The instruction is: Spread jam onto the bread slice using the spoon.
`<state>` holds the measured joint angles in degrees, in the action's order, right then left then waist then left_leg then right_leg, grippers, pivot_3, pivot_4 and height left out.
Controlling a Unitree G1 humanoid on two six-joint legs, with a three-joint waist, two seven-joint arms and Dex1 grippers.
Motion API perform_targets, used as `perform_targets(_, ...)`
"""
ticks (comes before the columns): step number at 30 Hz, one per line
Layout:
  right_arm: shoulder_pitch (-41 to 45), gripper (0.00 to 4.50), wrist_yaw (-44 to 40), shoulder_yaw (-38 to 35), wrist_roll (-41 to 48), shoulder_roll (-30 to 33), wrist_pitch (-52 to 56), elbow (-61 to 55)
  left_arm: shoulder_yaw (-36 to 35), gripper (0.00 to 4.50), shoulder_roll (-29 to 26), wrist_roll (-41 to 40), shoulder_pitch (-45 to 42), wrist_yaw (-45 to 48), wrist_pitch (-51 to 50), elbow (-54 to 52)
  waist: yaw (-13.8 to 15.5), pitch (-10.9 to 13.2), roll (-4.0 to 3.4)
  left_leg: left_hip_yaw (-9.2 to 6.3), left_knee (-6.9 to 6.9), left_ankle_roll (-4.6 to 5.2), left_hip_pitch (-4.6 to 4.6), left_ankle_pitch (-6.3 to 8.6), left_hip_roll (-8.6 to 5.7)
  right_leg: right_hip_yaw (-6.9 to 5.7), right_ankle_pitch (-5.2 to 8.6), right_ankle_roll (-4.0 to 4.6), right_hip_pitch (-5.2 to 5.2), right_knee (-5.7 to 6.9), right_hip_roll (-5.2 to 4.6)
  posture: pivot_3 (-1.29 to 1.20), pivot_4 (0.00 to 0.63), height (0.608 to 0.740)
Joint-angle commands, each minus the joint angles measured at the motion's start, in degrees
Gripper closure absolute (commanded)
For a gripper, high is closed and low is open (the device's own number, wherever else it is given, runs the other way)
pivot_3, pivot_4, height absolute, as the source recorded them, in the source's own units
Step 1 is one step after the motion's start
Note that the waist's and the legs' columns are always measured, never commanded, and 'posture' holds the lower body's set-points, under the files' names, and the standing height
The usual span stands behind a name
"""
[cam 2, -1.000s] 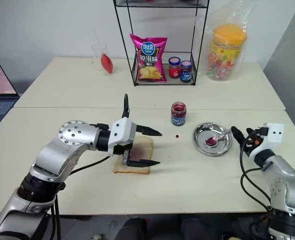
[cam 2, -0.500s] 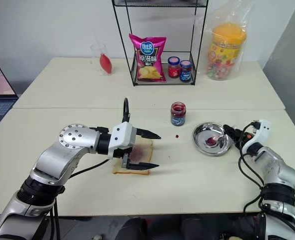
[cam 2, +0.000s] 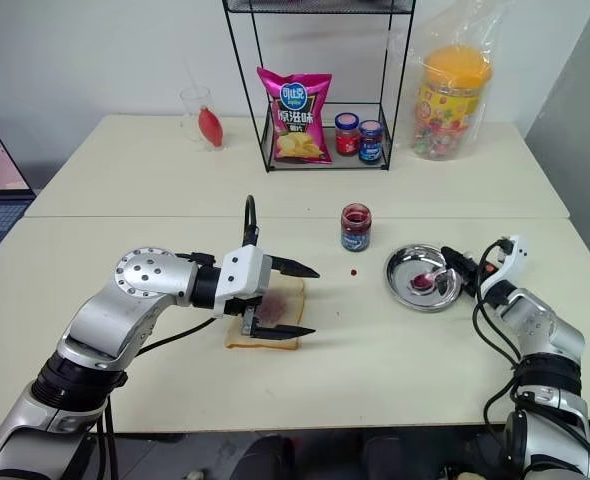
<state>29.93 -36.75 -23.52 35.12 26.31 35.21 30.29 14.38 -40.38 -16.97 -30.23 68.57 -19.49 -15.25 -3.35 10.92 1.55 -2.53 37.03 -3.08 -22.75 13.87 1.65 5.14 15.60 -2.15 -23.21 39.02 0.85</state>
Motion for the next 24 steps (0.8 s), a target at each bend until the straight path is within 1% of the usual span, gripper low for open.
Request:
perform_targets(1,0.8,3.64,-0.9,-1.6,1.0,0.5,-1.1,0.4,-1.1,0.00,-0.4,0.2,-0.6,0.0,1.0,-0.5,0.0,0.0,0.00,0.00,0.01,0.00,0.00,0.00,0.00,0.00,-0.01,-0.01,0.00,0.00,0.00,0.00,0.150,0.740)
perform_targets(4,0.7,4.19,-1.2,-1.9,1.4,0.6,-1.1,0.6,-1.2,0.00,-0.4,0.5,-0.3,-0.2,1.2,-0.5,0.0,0.0,0.00,0.12,0.02,0.00,0.04,0.00,0.00,0.11,-0.03,-0.09,0.01,-0.01,0.00,0.00,0.150,0.740)
perform_targets(7,0.6,4.42,-1.6,-1.8,1.6,0.7,-1.3,1.0,-1.2,0.00,-0.5,0.6,-0.1,-0.3,1.3,-0.6,0.0,0.0,-0.01,0.14,0.02,0.00,0.10,0.00,0.00,0.15,0.03,-0.31,0.05,-0.01,0.00,0.00,0.150,0.740)
perform_targets(10,0.2,4.49,-1.7,-1.7,1.9,0.6,-1.7,0.6,-1.3,0.00,-0.6,0.8,0.3,-0.4,1.4,-0.8,0.1,0.0,-0.01,0.17,0.06,0.00,0.11,0.00,-0.01,0.20,-0.01,-0.37,0.08,-0.01,0.00,0.00,0.150,0.740)
perform_targets(18,-1.9,4.50,-1.2,-1.8,1.2,1.2,-3.1,1.3,-1.2,0.00,-0.7,1.0,0.6,-0.4,1.9,-0.3,0.1,-0.1,0.00,0.26,0.08,0.00,0.14,0.00,-0.02,0.32,-0.05,-0.43,0.08,-0.02,0.00,0.00,0.150,0.740)
perform_targets(24,-3.7,4.50,0.2,-3.9,4.3,-0.1,-2.0,-2.1,-1.2,0.00,-0.5,1.0,0.8,-0.5,2.1,-0.2,0.1,-0.1,-0.01,0.28,0.08,0.00,0.14,0.00,-0.02,0.34,-0.05,-0.44,0.09,-0.04,-0.01,0.00,0.150,0.740)
